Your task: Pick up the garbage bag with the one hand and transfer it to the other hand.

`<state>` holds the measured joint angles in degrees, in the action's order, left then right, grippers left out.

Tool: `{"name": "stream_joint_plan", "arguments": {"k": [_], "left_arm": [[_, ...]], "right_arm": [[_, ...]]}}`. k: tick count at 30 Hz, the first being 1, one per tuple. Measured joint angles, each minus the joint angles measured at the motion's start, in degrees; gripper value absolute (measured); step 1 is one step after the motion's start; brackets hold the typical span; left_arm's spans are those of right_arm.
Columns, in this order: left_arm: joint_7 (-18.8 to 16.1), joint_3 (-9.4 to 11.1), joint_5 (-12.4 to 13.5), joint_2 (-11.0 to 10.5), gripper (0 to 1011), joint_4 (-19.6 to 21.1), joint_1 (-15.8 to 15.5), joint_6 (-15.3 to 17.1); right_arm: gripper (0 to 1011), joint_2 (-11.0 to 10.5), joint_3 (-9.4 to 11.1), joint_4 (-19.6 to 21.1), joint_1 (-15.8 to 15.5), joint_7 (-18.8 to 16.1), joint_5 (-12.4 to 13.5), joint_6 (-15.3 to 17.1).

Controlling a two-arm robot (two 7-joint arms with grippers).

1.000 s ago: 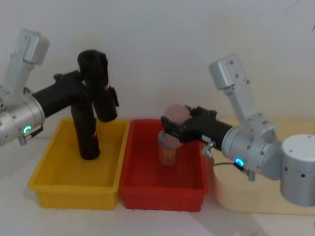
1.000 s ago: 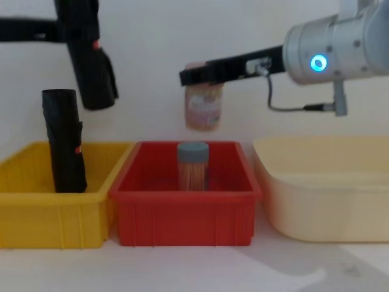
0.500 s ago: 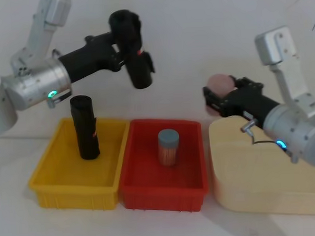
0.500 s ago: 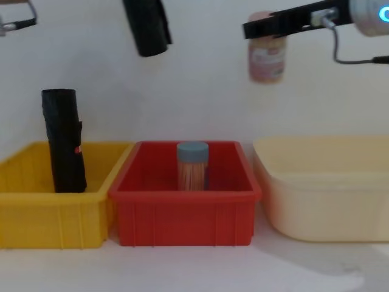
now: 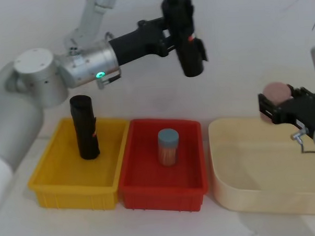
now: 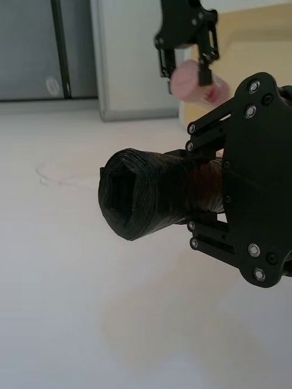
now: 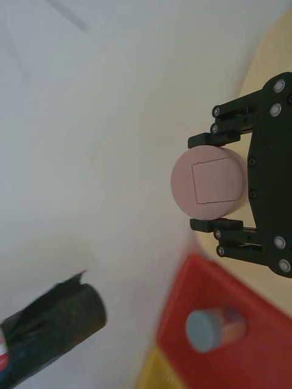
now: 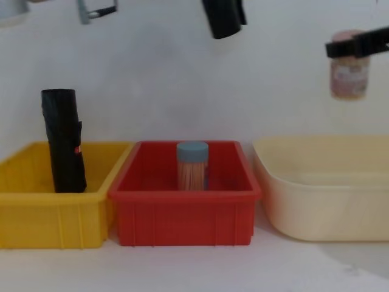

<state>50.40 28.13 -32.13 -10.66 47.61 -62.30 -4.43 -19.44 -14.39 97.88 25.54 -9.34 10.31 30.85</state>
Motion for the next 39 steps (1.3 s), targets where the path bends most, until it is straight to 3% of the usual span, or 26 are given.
{"name": "stream_joint_plan", "arguments": {"k": [7,9,16,20,28,39], "left_arm": [[6.55,4.25,-4.11,7.27,424,-17.23,-8.38,-6.10],[8.09,5.14,-5.09,8.94,424,-20.97,-10.36,-7.54],[11.26,7.23,-7.12,12.33,424,-29.45,-14.31,-10.48],[12.34,7.99,-7.85,13.60,424,-32.48,-15.79,-11.51],[13.77,8.95,-8.76,15.19,424,-36.24,-17.65,-12.83],[14.81,9.61,-9.41,16.35,424,-38.97,-18.98,-13.78]], "right_arm": [[666,-0.54,2.22,-2.49,-0.96,-0.01,0.59,-0.83],[735,-0.61,2.59,-2.95,-1.09,-0.08,0.72,-1.05],[915,-0.85,3.72,-4.30,-1.51,-0.29,1.07,-1.64],[1004,-0.94,4.20,-4.80,-1.68,-0.39,1.18,-1.87],[1004,-1.15,4.11,-4.34,-1.74,-1.48,1.18,-2.57],[1004,-0.63,1.28,-2.74,0.86,-3.88,-0.33,-5.53]]}}
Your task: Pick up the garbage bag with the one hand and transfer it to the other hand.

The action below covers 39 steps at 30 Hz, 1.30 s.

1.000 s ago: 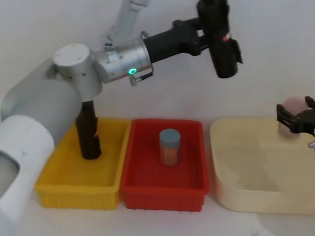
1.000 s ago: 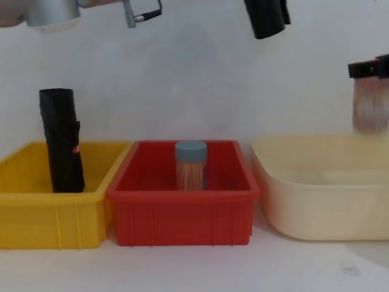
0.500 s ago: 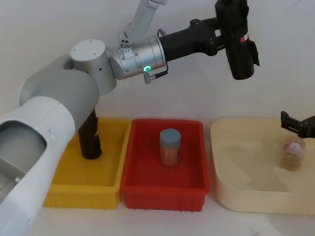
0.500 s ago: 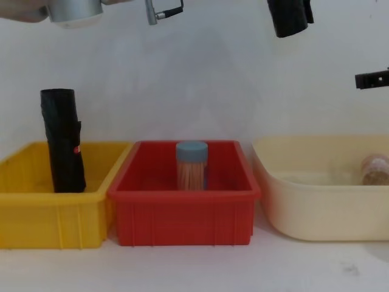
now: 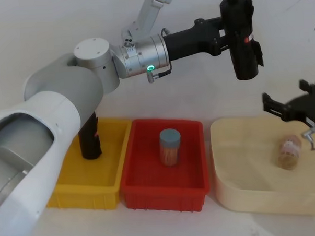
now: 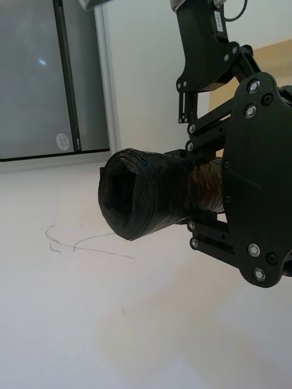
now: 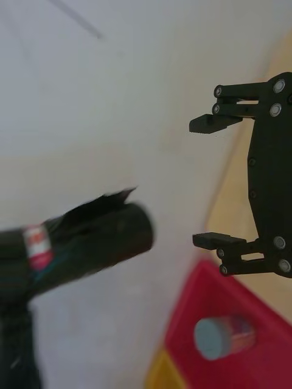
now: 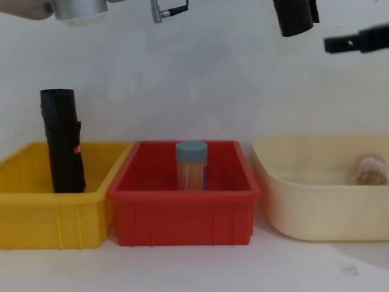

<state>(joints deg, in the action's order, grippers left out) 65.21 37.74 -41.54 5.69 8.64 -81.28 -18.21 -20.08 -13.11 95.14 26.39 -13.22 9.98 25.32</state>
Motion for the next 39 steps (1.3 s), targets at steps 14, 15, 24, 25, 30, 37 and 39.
{"name": "stream_joint_plan", "arguments": {"k": [14,15,24,25,30,37,39], "left_arm": [[0.45,0.30,-0.29,0.50,424,-1.24,-0.57,-0.42],[0.46,0.32,-0.30,0.52,424,-1.28,-0.58,-0.43],[0.56,0.38,-0.37,0.63,424,-1.56,-0.73,-0.51],[0.57,0.39,-0.38,0.64,424,-1.59,-0.74,-0.52],[0.60,0.42,-0.41,0.66,424,-1.67,-0.77,-0.56],[0.64,0.44,-0.42,0.70,424,-1.73,-0.81,-0.60],[0.64,0.44,-0.42,0.71,424,-1.74,-0.82,-0.60]], "right_arm": [[1004,2.77,-4.82,-1.51,5.99,-1.30,-3.49,-1.37],[1004,2.86,-4.96,-1.60,6.21,-1.35,-3.62,-1.37],[1004,4.29,-6.45,-3.11,8.66,-1.63,-5.11,-1.30],[1004,4.40,-6.56,-3.30,8.83,-1.62,-5.30,-1.30],[1004,5.17,-7.17,-5.06,10.12,-1.35,-6.20,-1.37],[1004,6.63,-8.16,-8.49,12.36,-0.63,-7.65,-1.99],[1004,7.18,-8.48,-9.76,13.01,-0.33,-8.15,-2.19]]}}
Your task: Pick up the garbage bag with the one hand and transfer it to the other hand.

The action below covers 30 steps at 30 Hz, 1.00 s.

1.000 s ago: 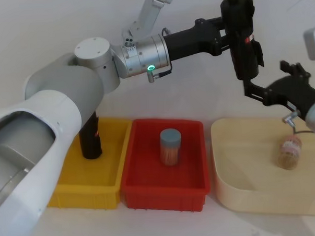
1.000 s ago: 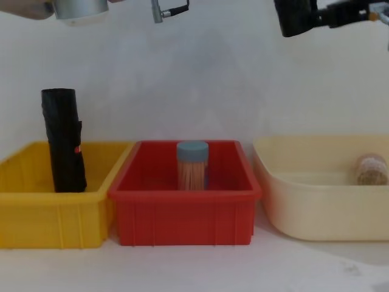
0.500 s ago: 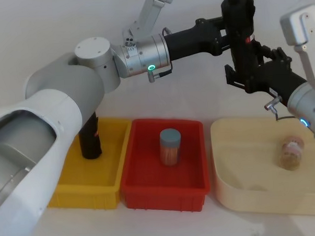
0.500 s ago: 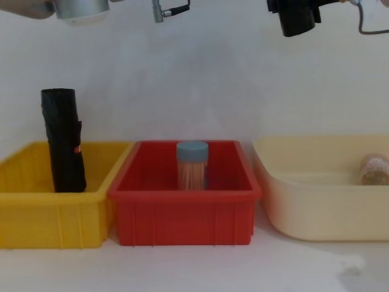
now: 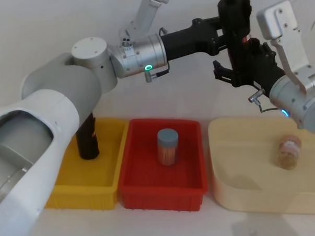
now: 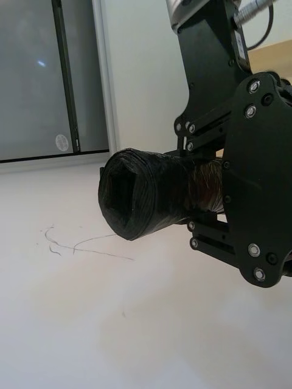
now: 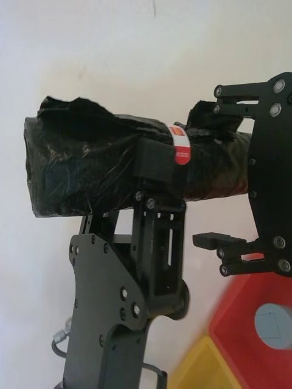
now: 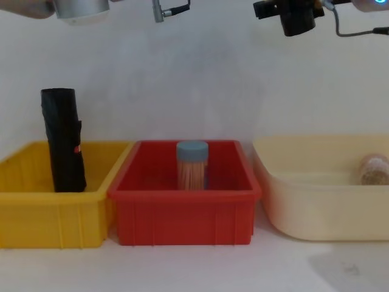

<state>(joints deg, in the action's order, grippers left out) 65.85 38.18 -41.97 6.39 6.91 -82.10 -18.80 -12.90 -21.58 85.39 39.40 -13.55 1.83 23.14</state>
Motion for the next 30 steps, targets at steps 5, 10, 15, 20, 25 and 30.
{"name": "stream_joint_plan", "arguments": {"k": [5,10,15,20,25,30], "left_arm": [[0.00,0.00,0.00,0.03,424,-0.03,-0.02,0.00],[0.00,0.00,0.00,0.03,424,-0.06,-0.02,0.00],[0.00,0.00,0.00,0.03,424,-0.07,-0.02,0.00],[-0.01,0.00,0.01,0.03,424,-0.07,-0.02,0.00],[-0.02,0.00,0.01,0.03,424,-0.07,-0.02,0.00],[-0.02,0.00,0.01,0.03,424,-0.08,-0.02,0.01]], "right_arm": [[965,0.74,-0.40,-1.63,1.01,0.47,-0.72,-0.25],[868,1.26,-0.69,-2.76,1.69,0.80,-1.21,-0.43],[724,1.66,-0.89,-3.69,2.25,1.08,-1.61,-0.54],[552,1.93,-1.02,-4.26,2.59,1.21,-1.84,-0.62],[545,2.08,-1.11,-4.60,2.79,1.29,-1.99,-0.68],[545,2.18,-1.18,-4.86,2.94,1.34,-2.10,-0.71]]}}
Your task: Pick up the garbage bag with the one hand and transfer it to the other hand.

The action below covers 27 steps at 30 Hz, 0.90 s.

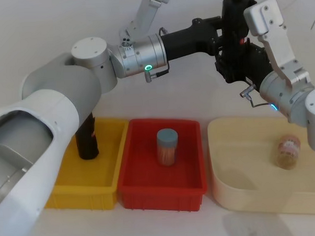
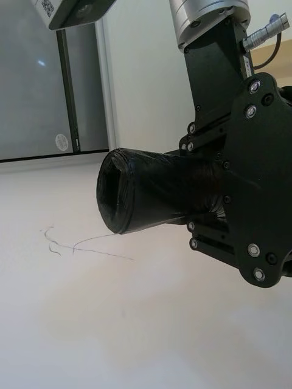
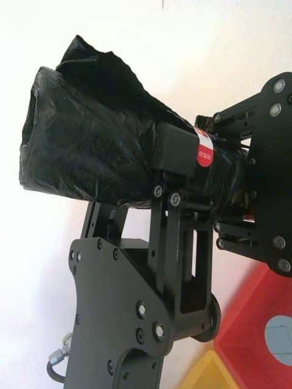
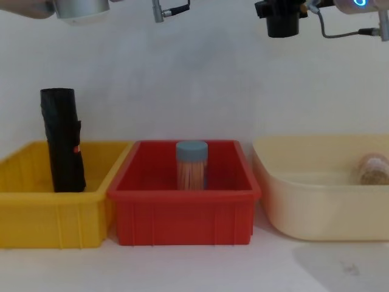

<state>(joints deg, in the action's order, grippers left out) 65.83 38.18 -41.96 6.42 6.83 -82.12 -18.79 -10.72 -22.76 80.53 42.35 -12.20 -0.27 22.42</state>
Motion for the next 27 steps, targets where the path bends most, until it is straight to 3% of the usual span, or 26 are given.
{"name": "stream_joint_plan", "arguments": {"k": [12,20,27], "left_arm": [[0.02,0.00,0.00,0.00,752,0.01,0.00,0.00],[0.02,0.00,0.00,0.00,989,0.01,0.00,0.00],[0.02,0.00,0.00,0.00,1001,0.01,0.00,0.00]], "right_arm": [[545,0.12,0.00,-0.20,0.10,0.01,-0.13,-0.02],[545,-0.29,1.19,-0.02,-0.52,1.16,-0.53,0.16],[543,-1.04,2.71,0.43,-1.48,3.23,-1.49,0.96]]}}
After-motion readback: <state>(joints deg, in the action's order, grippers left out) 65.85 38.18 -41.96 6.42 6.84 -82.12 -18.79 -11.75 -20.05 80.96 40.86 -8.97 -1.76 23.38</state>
